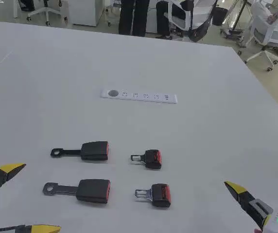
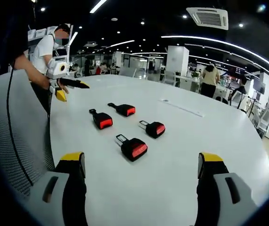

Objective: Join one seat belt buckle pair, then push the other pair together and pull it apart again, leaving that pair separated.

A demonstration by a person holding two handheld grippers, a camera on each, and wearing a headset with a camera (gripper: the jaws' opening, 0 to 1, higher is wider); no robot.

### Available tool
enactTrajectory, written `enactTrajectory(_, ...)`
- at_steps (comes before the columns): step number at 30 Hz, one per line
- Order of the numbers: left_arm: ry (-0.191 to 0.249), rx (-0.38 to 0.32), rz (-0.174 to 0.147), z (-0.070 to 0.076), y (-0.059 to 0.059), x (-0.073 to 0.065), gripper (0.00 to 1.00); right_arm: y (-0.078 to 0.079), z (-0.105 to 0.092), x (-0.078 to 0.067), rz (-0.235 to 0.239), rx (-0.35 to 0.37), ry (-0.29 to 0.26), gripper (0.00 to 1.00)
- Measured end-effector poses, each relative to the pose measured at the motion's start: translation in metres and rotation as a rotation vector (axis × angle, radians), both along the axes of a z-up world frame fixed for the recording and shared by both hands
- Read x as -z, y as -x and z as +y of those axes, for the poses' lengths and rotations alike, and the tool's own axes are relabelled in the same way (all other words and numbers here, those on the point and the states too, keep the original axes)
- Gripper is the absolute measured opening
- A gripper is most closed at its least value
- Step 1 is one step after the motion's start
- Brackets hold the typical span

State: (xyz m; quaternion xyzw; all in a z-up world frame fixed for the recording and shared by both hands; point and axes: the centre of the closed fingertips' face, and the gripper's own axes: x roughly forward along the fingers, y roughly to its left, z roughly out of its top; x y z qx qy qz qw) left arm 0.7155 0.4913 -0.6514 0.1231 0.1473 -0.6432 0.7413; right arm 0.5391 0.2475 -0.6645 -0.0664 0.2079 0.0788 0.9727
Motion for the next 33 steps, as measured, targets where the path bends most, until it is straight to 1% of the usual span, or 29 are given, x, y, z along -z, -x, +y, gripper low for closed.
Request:
enactTrajectory(4, 0.003, -0.002, -0.006, 0.0, -0.0001, -0.0005, 1.0, -0.0009, 0.0018, -0.0004, -0.002, -0.004, -0.002, 1.0)
enactTrajectory(9, 0.008, -0.006, -0.01, -0.0001, -0.0015, -0.0022, 1.0, -0.0013, 0.0038, -0.0009, -0.003, -0.01, -0.002, 1.0)
enactTrajectory(14, 0.003, -0.005, -0.014, 0.0007, -0.0011, -0.0015, 1.0, -0.0009, 0.0044, -0.001, -0.003, -0.011, -0.002, 1.0)
enactTrajectory(15, 0.003, -0.005, -0.014, 0.0008, -0.001, -0.0015, 1.0, -0.0007, 0.0048, -0.0005, 0.001, -0.01, -0.01, 1.0)
enactTrajectory(19, -0.001, -0.005, -0.018, 0.0014, -0.0007, -0.0012, 1.0, -0.0005, 0.0044, -0.0007, 0.0, -0.01, -0.007, 1.0)
enactTrajectory(33, -0.008, 0.0, -0.016, 0.0017, -0.0003, 0.0006, 1.0, -0.0005, 0.0039, -0.0009, 0.001, -0.016, -0.003, 1.0)
